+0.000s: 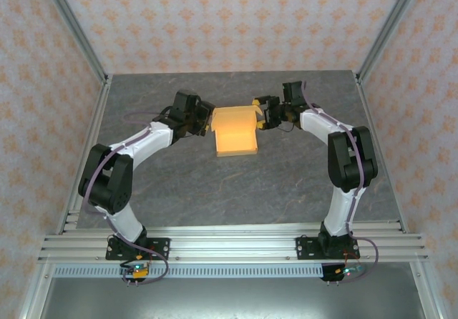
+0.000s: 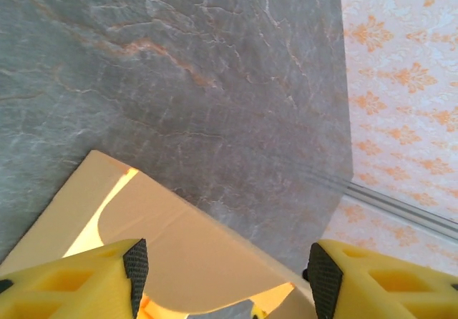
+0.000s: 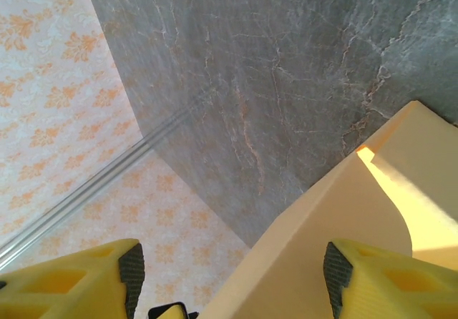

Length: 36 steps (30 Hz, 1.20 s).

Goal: Fold the paper box

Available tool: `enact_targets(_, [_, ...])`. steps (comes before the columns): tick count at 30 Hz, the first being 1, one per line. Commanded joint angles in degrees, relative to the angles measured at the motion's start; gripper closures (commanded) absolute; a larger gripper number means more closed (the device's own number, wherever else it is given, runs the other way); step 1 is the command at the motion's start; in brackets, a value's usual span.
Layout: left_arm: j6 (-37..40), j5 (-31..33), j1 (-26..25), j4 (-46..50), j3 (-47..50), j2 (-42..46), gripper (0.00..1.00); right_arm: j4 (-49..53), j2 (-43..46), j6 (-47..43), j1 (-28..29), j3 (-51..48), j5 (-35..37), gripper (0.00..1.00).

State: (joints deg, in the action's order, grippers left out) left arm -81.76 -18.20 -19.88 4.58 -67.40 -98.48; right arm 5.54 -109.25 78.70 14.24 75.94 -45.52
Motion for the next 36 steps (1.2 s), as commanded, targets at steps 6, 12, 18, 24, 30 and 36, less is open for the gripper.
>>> enact_targets(6, [-2.62, -2.39, -1.44, -3.96, -2.52, -3.12, 0.39, -2.48, 0.42, 3.50, 1.71, -1.93, -0.80, 0.32])
enact_targets(12, [-2.77, -2.19, -0.37, -5.70, -0.90, -3.50, 0.32, -2.97, 0.35, 3.61, 1.73, -3.62, -0.58, 0.32])
enact_targets(18, [5.96, 3.14, 3.14, -2.88, 0.47, 1.36, 0.00, -3.04, 0.68, 3.85, 1.76, -3.44, -1.21, 0.31])
enact_targets(24, [13.24, 4.10, 5.81, 4.29, -6.31, -0.28, 0.00, -2.82, 0.38, 4.29, 1.74, -1.76, -2.08, 0.28])
enact_targets(30, [12.82, -0.56, 6.96, 2.17, -8.61, -5.10, 0.08, -1.89, -0.16, 4.21, 1.82, -1.06, -2.59, 0.27])
enact_targets(36, [9.50, -6.42, 5.95, -2.58, -10.49, -8.55, 0.14, -1.75, 0.18, 4.51, 1.82, -0.38, -2.07, 0.27])
